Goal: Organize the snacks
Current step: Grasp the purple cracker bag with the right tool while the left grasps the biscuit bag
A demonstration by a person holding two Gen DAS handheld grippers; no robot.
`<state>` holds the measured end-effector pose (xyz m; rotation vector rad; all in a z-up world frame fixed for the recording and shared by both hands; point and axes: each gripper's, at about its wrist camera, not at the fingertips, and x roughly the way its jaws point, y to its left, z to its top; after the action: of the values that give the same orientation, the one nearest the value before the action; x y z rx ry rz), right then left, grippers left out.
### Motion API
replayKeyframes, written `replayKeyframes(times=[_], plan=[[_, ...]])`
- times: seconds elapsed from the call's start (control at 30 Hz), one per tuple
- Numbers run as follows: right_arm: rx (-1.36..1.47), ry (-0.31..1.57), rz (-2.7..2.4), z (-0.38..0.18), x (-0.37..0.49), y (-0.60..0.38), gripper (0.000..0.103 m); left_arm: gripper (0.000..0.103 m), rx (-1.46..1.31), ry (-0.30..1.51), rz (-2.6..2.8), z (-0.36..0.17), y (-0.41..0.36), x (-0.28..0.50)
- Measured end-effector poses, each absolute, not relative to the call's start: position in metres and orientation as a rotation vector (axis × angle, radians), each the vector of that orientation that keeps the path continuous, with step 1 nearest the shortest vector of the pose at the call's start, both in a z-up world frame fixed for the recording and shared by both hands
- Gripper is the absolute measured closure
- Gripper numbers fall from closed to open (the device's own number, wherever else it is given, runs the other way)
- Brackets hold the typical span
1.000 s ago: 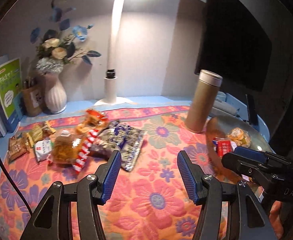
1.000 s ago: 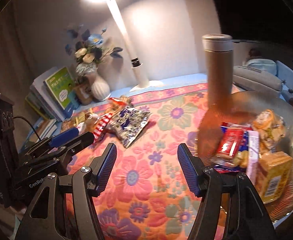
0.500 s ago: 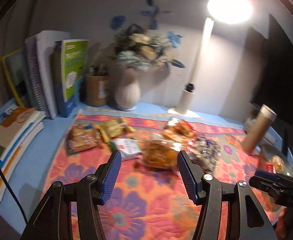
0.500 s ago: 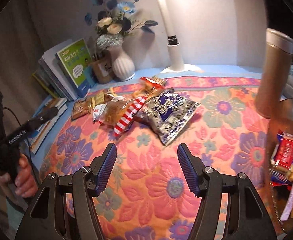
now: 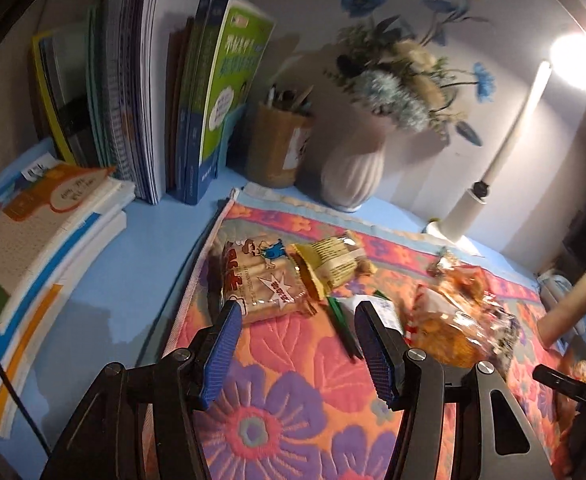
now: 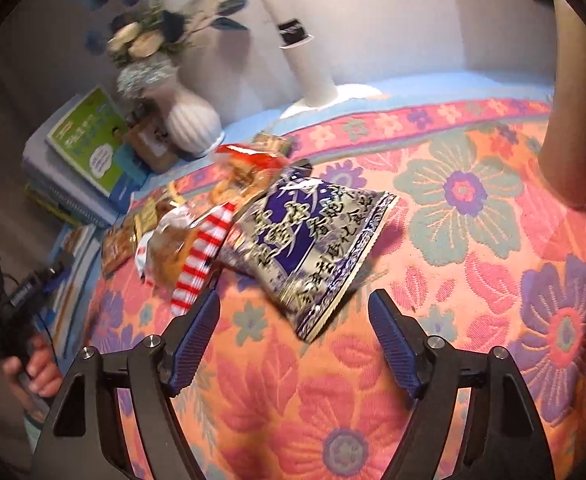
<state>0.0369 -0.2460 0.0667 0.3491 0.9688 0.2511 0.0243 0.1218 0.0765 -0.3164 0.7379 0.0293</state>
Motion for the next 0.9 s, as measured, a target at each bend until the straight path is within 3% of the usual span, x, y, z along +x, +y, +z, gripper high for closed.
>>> replayKeyframes(times=[0.2,0.3,0.43,0.63,0.8,0.9], plan=[[0.448,1.013,0.199,0.046,0.065,-0.257,0.025,0.046,-0.31,0.791,0.111,0.049,0.119,0.072],[0.463,1.027,0.189,0.038,0.077,-0.255,0.025,0.03,-0.287,0.766,0.161,0.044,0.12,0.081],[0.485,1.017,0.206,0.034,0.09,-0.248,0.011,0.03,-0.303,0.77,0.151,0.035,0.124,0.091],[0.409,0.982,0.178,0.03,0.104,-0.23,0.008,0.03,-0.3,0.793,0.108,0.029,0.122,0.096],[0.351,0.928,0.16,0.029,0.099,-0.224,0.014,0.029,-0.304,0.798,0.107,0.027,0.122,0.098],[0.343,0.912,0.171,0.031,0.096,-0.223,0.033,0.034,-0.27,0.795,0.122,0.028,0.118,0.098]])
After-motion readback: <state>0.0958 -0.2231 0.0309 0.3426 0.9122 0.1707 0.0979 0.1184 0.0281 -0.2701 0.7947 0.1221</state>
